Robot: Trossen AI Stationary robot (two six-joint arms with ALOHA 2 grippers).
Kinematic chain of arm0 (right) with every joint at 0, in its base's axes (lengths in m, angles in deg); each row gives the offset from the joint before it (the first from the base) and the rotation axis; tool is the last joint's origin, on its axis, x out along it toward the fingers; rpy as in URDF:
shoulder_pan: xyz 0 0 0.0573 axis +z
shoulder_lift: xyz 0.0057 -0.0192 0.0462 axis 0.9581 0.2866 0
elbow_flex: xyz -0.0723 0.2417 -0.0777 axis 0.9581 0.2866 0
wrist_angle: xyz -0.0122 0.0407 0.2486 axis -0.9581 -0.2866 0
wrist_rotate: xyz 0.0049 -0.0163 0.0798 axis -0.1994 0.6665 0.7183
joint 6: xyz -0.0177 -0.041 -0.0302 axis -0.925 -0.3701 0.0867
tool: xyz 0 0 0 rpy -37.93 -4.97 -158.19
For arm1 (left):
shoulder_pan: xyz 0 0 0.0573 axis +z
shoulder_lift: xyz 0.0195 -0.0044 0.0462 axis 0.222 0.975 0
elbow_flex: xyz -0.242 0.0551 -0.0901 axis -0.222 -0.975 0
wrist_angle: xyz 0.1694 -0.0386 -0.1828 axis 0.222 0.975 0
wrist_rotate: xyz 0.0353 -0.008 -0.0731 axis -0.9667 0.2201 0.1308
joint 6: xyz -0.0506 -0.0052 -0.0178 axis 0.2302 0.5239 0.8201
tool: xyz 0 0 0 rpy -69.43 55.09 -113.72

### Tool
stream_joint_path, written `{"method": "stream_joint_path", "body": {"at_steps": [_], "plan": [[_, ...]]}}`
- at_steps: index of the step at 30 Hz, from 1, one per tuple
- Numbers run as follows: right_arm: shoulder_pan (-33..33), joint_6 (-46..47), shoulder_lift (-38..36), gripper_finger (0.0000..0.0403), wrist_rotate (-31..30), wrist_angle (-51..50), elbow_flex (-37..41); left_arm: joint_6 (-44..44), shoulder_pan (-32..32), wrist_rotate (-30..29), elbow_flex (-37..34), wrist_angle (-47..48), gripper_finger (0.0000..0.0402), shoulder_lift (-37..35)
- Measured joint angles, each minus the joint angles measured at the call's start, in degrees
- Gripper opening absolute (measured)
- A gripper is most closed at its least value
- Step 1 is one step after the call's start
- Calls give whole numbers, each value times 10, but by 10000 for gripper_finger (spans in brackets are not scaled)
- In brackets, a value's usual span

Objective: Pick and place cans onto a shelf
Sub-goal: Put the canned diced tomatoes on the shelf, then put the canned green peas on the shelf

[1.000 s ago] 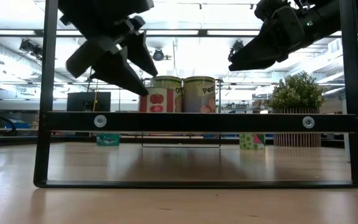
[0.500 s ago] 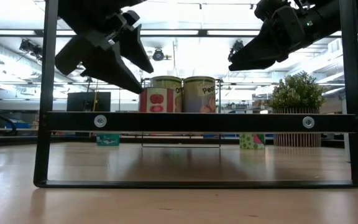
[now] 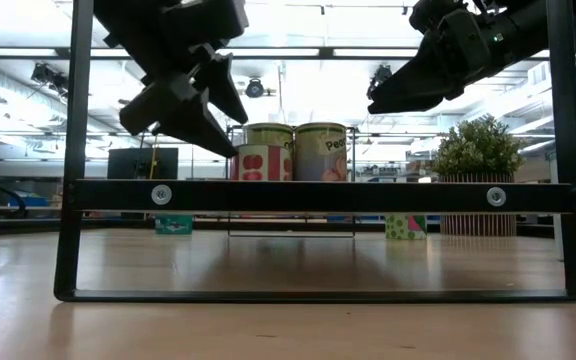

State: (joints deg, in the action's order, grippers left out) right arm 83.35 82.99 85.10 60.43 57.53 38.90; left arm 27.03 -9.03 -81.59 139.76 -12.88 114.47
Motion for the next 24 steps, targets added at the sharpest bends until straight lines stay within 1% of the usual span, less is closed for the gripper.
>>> {"method": "stream_joint_path", "body": {"at_steps": [4, 7, 10, 13, 15, 18, 21, 24], "plan": [[0, 1, 0, 348, 0, 0, 0, 3, -10, -11, 0, 9, 347, 0], [0, 3, 0, 348, 0, -7, 0, 23, -26, -11, 0, 10, 347, -1], [0, 8, 0, 348, 0, -15, 0, 65, -44, -9, 0, 28, 347, -4], [1, 17, 0, 348, -1, -20, 0, 133, -49, 8, 1, 84, 345, -16], [3, 19, 0, 348, -16, -26, 0, 175, -48, 11, 1, 130, 336, -26], [9, 23, 0, 348, -41, -35, 0, 212, -49, 10, 1, 169, 314, -47], [16, 27, 0, 348, -58, -37, 0, 222, -51, 11, 1, 191, 290, -63], [20, 28, 0, 348, -91, -43, 0, 215, -49, 11, 1, 202, 270, -78]]}}
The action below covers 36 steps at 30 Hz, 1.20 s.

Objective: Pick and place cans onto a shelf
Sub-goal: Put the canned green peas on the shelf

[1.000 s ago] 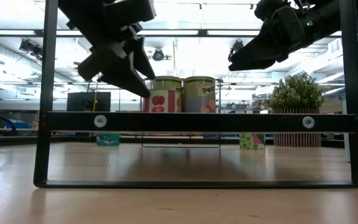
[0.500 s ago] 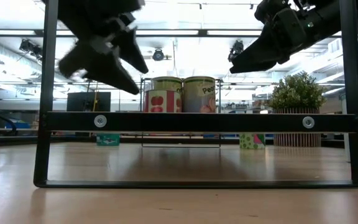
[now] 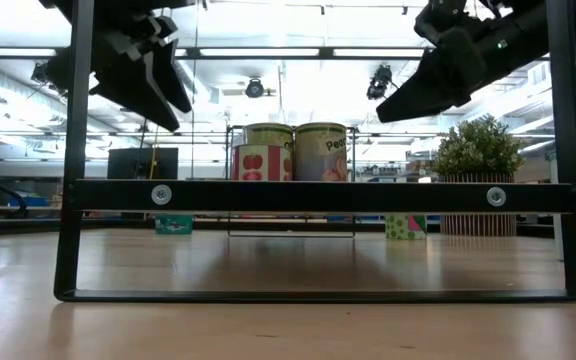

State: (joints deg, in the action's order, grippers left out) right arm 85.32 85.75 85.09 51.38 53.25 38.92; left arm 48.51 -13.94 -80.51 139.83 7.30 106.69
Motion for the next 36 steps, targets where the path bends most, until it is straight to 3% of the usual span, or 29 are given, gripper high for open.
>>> {"method": "stream_joint_path", "body": {"at_steps": [8, 13, 22, 30, 36], "plan": [[-28, 9, 0, 348, -8, -43, 0, -32, 11, 8, 0, 14, 227, -22], [-94, 34, -2, 348, 20, -82, 0, -41, 29, 67, -1, 5, 209, -22], [-202, 5, -2, 348, 74, -116, 0, -105, 53, 168, -83, -175, 188, -37], [-282, -14, -1, 348, 150, -107, -1, -107, 90, 219, -170, -263, 172, -136], [-328, -36, 39, 348, 184, -145, -50, -105, 116, 226, -242, -317, 172, -242]]}}
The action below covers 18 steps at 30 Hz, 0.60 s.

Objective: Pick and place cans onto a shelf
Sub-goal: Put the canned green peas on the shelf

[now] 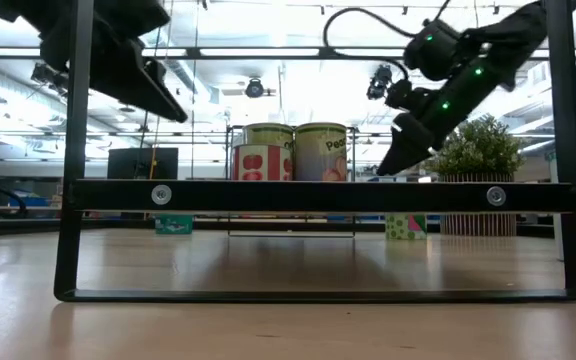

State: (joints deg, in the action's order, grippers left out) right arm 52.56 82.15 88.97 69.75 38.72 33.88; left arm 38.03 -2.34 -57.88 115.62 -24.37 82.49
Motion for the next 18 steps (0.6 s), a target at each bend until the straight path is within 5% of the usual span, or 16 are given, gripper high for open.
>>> {"method": "stream_joint_path", "body": {"at_steps": [10, 18], "plan": [[-37, -19, 111, 359, 38, -136, -111, 36, 15, 19, -81, -34, 172, -139], [-42, -9, 134, 377, 67, -175, -114, 96, 14, 57, -131, -44, 172, -198]]}}
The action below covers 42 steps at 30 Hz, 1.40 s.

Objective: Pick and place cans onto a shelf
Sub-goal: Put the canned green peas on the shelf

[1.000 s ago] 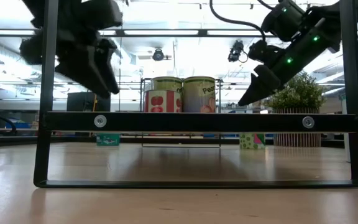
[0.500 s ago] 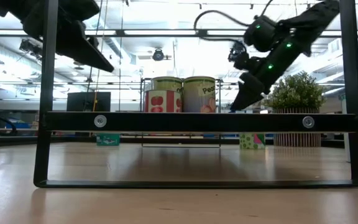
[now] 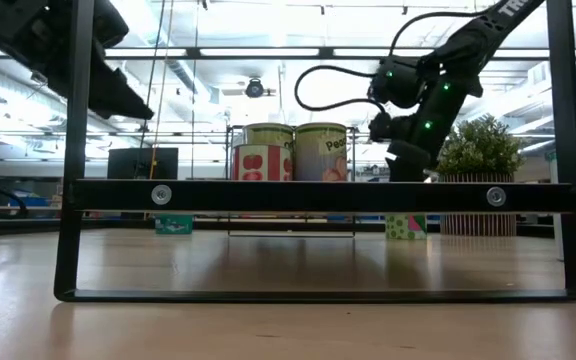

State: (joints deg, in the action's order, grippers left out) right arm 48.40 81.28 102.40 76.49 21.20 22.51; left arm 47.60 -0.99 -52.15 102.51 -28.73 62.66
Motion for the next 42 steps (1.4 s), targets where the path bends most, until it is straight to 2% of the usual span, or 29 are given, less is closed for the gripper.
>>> {"method": "stream_joint_path", "body": {"at_steps": [6, 13, 19, 26, 31, 36, 42], "plan": [[-5, 12, 2, 363, 0, -22, 0, 20, 0, 1, -8, -12, 172, 0], [-7, 9, 32, 346, 3, 3, 17, 62, -4, 19, -8, -12, 172, 0], [-5, 8, 40, 344, 3, 26, 32, 61, -4, 17, -8, -10, 172, 0], [-5, 8, 39, 298, 3, 27, 35, 60, -2, 12, -8, -11, 172, 0], [-4, 10, 39, 292, 3, 26, 35, 61, -2, 11, -8, -11, 172, 0], [18, 23, 27, 292, -19, 16, 35, 61, -2, 11, -8, -11, 172, 0], [68, 42, -25, 292, -55, -7, 35, 61, -2, 11, -8, -11, 172, 0]]}}
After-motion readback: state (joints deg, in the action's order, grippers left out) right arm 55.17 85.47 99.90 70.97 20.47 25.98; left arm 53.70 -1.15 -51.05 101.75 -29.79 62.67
